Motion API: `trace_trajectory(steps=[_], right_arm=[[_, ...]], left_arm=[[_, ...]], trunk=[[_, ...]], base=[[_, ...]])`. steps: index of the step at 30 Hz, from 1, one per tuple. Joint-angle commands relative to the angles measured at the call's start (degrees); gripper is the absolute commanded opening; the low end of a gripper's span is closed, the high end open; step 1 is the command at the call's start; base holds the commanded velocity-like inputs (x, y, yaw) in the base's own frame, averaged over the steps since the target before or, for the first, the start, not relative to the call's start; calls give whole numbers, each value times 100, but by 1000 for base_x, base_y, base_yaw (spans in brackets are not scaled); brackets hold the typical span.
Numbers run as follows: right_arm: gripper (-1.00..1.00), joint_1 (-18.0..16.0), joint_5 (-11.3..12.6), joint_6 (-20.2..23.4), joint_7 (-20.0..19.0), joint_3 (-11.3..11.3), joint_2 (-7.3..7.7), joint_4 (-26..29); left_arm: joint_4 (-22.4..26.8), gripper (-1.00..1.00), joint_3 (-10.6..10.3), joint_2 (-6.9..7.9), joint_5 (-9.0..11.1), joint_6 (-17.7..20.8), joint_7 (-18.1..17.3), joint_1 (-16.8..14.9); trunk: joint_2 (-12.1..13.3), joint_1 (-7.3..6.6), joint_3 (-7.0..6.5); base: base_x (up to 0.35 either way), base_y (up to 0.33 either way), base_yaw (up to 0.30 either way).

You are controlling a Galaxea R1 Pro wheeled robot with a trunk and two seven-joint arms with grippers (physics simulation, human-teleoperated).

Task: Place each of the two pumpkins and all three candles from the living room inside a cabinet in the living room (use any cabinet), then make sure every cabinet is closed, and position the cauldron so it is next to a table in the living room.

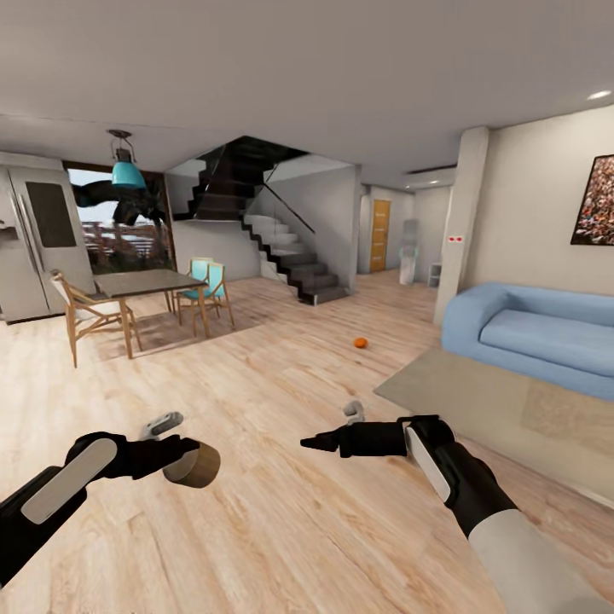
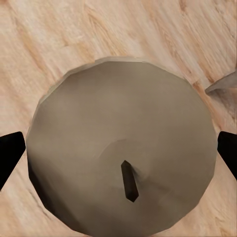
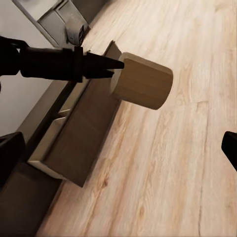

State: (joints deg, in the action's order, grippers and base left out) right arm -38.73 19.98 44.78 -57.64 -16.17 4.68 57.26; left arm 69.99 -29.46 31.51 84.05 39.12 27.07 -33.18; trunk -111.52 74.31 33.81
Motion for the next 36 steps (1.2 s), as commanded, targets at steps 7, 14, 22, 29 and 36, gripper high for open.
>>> trace_trajectory(steps=[7, 14, 22, 29, 36], right_arm=[[100, -3, 32, 30, 11, -10, 13, 8], [100, -3, 32, 30, 8, -9, 15, 5], [100, -3, 41, 27, 7, -9, 24, 11], [100, -3, 41, 29, 7, -9, 16, 13], [100, -3, 38, 30, 7, -9, 12, 9]], left_arm=[[6, -100, -16, 5, 61, -10, 51, -12], [6, -100, -16, 5, 59, -10, 53, -13], [6, -100, -16, 5, 64, -10, 53, -8], [6, -100, -16, 5, 67, -10, 51, -11], [6, -100, -17, 3, 67, -10, 45, -11]], trunk=[[-3, 1, 7], [-3, 1, 7], [-3, 1, 7], [-3, 1, 7], [-3, 1, 7]], base=[[200, -172, 288], [124, -119, 284], [4, -4, 70], [39, -81, 240], [182, -237, 288]])
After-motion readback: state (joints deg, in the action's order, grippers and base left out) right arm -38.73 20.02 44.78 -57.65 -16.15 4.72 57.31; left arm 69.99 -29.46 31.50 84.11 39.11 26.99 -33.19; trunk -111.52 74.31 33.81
